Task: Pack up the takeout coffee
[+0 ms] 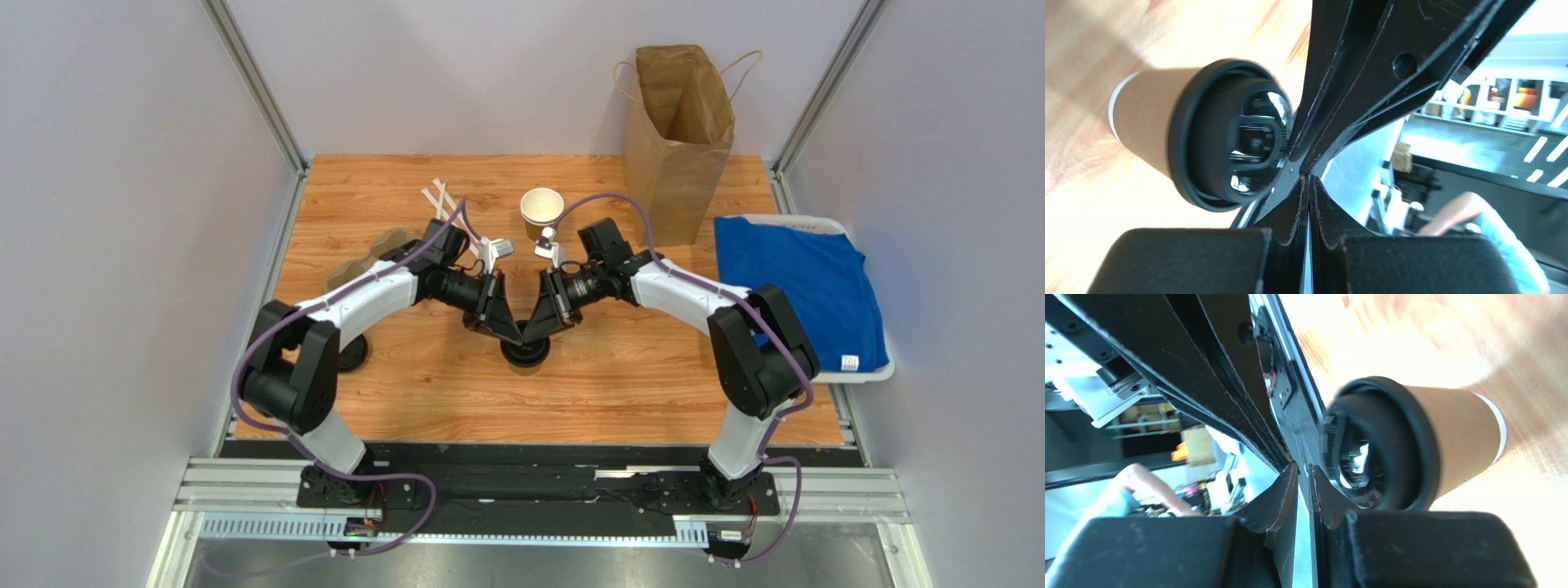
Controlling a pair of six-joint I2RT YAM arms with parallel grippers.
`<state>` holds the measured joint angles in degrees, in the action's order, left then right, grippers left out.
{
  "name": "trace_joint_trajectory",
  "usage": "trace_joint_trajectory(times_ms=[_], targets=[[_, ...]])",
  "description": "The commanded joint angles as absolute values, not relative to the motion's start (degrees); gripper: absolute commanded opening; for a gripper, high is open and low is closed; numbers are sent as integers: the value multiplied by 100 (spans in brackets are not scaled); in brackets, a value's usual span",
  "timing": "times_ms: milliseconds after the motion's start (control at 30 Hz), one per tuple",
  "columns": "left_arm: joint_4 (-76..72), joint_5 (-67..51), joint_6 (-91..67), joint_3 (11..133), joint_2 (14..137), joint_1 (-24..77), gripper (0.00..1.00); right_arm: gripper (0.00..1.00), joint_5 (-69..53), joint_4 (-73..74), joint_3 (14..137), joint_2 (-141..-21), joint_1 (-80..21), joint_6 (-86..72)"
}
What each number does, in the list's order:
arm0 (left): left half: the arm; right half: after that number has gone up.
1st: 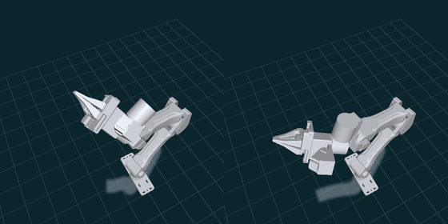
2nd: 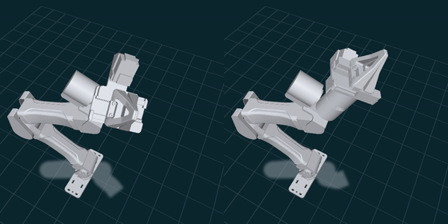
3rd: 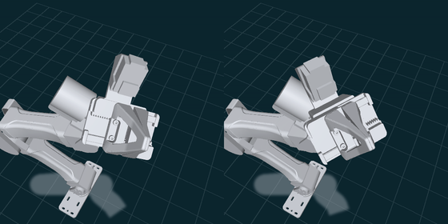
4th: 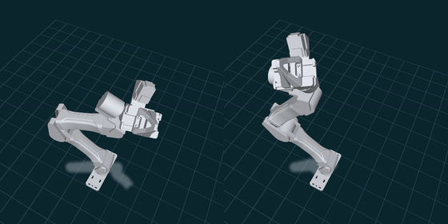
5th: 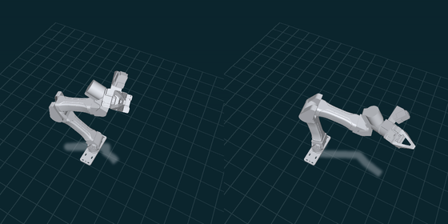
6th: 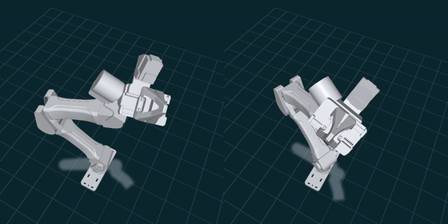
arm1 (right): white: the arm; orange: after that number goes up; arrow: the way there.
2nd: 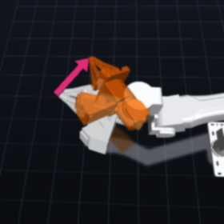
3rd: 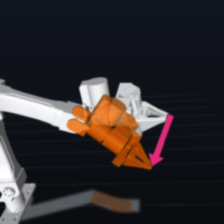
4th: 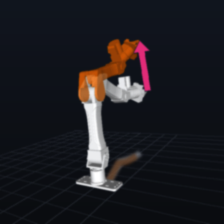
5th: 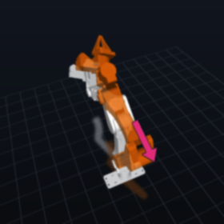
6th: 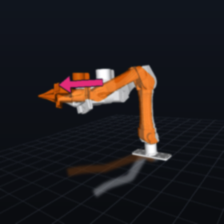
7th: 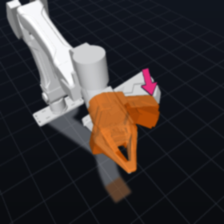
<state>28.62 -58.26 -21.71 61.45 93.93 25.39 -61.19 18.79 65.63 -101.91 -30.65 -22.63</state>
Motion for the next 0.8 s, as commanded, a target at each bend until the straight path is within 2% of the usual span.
trace_joint_trajectory(times_ms=[0,200,367,567,767], targets=[[2391,-5661,-2153,6363,8833,2321,7,15,-5775,2450,6961,-9545,-3138,-2101],[2488,-5388,-2223,6373,9018,2127,9,15,-5151,3400,6715,-9361,-3138,-1530],[2277,-5309,-2425,6162,8895,1715,20,21,-4853,3568,6232,-9053,-3217,-1248],[2188,-5247,-2733,5757,8877,1152,31,23,-4553,3332,5959,-9193,-3419,-1336],[2487,-4905,-2567,5599,8833,915,40,23,-4359,3182,6328,-9676,-3375,-1380]])
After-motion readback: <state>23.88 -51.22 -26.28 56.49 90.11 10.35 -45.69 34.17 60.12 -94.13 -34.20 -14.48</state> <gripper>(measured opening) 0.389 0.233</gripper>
